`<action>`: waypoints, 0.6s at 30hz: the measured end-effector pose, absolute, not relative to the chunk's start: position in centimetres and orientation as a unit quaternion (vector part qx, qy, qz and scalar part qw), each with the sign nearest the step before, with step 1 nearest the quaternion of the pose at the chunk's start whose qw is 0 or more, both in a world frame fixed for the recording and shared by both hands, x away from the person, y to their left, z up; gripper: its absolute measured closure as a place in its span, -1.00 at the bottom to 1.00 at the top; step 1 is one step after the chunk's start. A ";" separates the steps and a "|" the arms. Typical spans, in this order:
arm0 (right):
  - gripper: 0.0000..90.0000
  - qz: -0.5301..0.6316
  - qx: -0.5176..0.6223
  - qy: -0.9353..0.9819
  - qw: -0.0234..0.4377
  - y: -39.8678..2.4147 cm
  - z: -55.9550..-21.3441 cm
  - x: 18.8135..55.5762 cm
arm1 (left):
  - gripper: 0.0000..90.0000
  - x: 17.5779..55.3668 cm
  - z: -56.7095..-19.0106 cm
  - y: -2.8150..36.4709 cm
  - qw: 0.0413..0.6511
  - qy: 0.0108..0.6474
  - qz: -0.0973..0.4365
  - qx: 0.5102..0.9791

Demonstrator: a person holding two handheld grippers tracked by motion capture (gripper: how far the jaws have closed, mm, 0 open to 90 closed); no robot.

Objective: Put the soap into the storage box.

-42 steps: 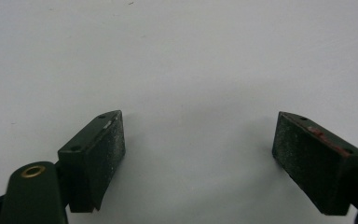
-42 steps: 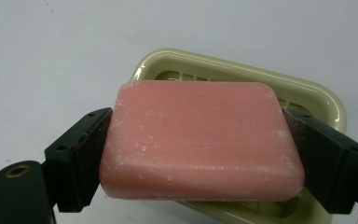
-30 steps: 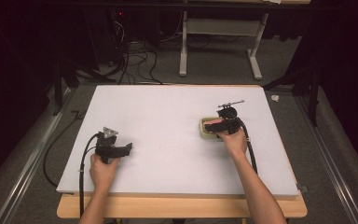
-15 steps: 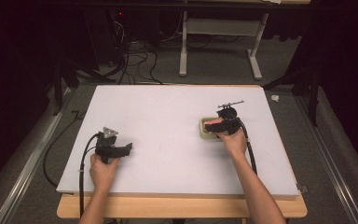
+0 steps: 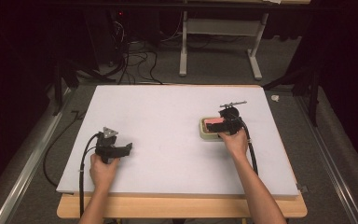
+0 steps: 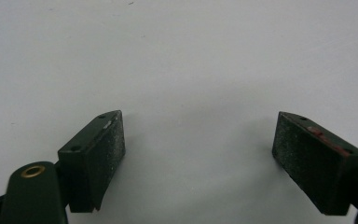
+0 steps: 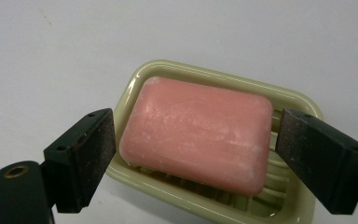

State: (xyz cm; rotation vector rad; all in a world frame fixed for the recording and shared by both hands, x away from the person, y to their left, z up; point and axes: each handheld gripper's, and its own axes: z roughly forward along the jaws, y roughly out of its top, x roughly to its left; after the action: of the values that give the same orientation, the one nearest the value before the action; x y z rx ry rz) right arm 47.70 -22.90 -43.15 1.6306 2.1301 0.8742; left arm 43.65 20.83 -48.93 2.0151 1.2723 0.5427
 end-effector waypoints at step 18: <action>-0.66 0.347 0.555 0.732 0.187 -24.2 -41.3 46.3 | -0.61 43.7 -48.9 20.8 0.342 0.489 0.209 0.775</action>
State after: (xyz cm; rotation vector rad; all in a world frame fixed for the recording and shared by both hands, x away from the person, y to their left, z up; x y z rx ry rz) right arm 46.34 -24.21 -41.34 1.5640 2.0614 0.9781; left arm 43.65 20.83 -48.93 2.0148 1.2728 0.5429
